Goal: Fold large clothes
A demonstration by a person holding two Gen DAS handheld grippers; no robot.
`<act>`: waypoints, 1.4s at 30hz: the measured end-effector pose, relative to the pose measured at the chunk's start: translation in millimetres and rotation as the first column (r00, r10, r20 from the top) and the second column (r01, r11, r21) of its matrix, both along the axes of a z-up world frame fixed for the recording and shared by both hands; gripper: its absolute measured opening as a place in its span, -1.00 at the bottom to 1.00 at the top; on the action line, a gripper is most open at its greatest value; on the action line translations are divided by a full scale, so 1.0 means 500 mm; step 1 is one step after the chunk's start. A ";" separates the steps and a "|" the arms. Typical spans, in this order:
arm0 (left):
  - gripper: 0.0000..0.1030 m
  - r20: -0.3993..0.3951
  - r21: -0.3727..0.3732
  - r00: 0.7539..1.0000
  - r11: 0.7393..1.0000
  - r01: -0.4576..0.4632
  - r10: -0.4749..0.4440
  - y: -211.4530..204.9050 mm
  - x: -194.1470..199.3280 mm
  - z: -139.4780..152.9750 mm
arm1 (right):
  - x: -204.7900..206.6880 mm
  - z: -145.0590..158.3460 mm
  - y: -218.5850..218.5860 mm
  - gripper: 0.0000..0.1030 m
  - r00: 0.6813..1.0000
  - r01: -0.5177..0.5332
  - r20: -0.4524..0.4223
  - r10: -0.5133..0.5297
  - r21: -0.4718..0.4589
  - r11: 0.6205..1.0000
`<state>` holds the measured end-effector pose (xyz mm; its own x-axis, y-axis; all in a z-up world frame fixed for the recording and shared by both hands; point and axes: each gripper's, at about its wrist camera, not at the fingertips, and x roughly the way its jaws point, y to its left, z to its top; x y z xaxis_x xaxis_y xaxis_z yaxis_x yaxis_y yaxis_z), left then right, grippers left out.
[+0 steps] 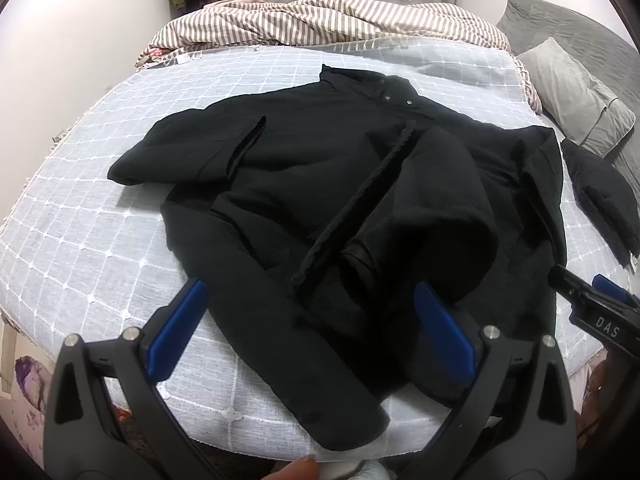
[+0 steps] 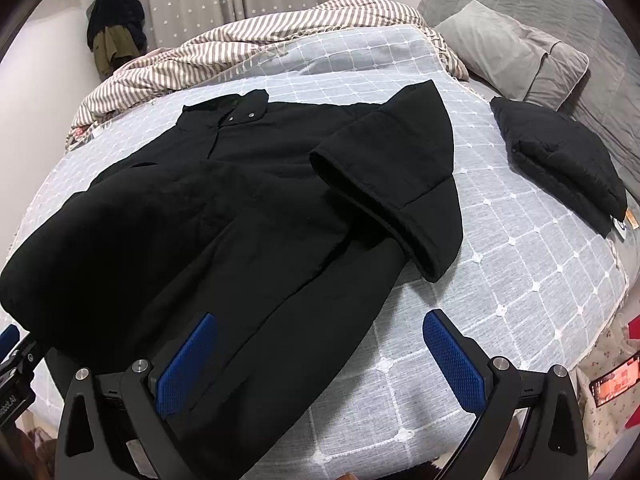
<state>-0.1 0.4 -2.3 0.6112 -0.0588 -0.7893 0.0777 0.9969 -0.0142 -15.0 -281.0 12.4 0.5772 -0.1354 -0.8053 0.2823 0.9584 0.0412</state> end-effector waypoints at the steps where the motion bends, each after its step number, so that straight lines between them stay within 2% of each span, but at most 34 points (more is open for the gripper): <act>1: 0.99 0.000 0.000 1.000 1.000 -0.001 0.001 0.000 0.000 0.000 | 0.000 -0.001 0.000 1.00 1.000 0.000 -0.001 0.000 0.000 1.000; 42: 0.99 0.003 -0.013 1.000 1.000 -0.003 0.003 0.003 0.000 0.007 | -0.004 -0.003 -0.002 1.00 1.000 0.004 -0.003 -0.004 -0.006 1.000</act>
<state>0.0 2.1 1.0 0.6138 -0.0669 -0.7866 0.0746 0.9969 -0.0266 -17.1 -282.1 11.0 0.5744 -0.1423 -0.8061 0.2862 0.9575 0.0349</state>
